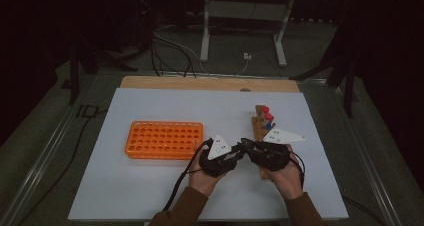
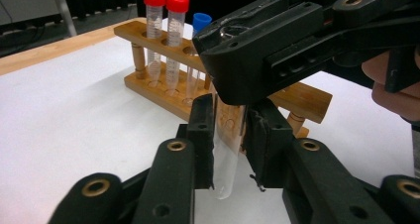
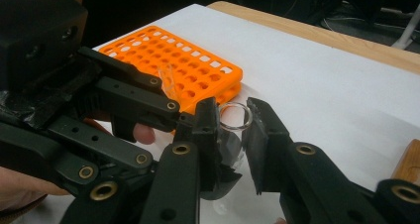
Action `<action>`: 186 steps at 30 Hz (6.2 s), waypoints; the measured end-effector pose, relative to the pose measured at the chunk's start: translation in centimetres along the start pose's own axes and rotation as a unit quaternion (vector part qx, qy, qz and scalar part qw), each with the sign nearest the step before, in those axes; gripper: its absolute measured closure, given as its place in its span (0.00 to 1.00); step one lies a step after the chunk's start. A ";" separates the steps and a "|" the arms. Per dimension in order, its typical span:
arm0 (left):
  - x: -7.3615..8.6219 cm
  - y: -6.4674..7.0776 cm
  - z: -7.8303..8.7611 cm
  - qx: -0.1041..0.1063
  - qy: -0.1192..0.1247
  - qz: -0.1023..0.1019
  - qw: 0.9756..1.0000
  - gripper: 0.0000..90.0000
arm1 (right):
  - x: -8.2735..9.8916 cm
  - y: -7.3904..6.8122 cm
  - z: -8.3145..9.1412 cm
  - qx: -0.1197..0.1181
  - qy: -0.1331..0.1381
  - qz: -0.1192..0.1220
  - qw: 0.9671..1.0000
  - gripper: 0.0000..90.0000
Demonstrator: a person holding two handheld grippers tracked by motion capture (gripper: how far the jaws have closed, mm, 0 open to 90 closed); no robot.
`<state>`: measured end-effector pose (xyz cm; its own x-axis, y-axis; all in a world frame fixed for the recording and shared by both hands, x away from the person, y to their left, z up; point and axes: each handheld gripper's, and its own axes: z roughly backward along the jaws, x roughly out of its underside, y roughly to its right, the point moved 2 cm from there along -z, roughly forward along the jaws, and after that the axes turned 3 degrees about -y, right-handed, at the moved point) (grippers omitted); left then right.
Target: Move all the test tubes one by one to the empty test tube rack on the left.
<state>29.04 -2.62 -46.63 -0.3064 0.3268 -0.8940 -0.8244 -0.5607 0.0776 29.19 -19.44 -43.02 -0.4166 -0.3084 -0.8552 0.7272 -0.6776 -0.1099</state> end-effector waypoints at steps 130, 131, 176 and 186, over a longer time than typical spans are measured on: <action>5.9 -9.1 9.0 -0.141 0.001 0.098 0.985 0.36 | 1.9 5.3 3.0 0.084 0.028 -0.052 0.995 0.06; 5.8 -9.1 9.1 -0.141 0.006 0.101 0.985 0.32 | 2.1 5.6 2.8 0.092 0.023 -0.052 0.994 0.07; 4.0 -7.9 9.3 -0.123 0.030 0.103 0.987 0.01 | 3.1 7.1 1.0 0.165 -0.013 -0.041 0.985 0.84; 3.9 -7.8 9.4 -0.127 0.032 0.099 0.986 0.01 | 2.3 6.7 2.1 0.166 0.005 -0.037 0.985 0.84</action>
<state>29.82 10.16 -46.63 -0.4128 0.1475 -0.8988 -0.6033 -0.7836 0.1485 31.97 -26.04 -44.68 -0.4553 -0.2442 -0.8562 0.4751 -0.8799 -0.0017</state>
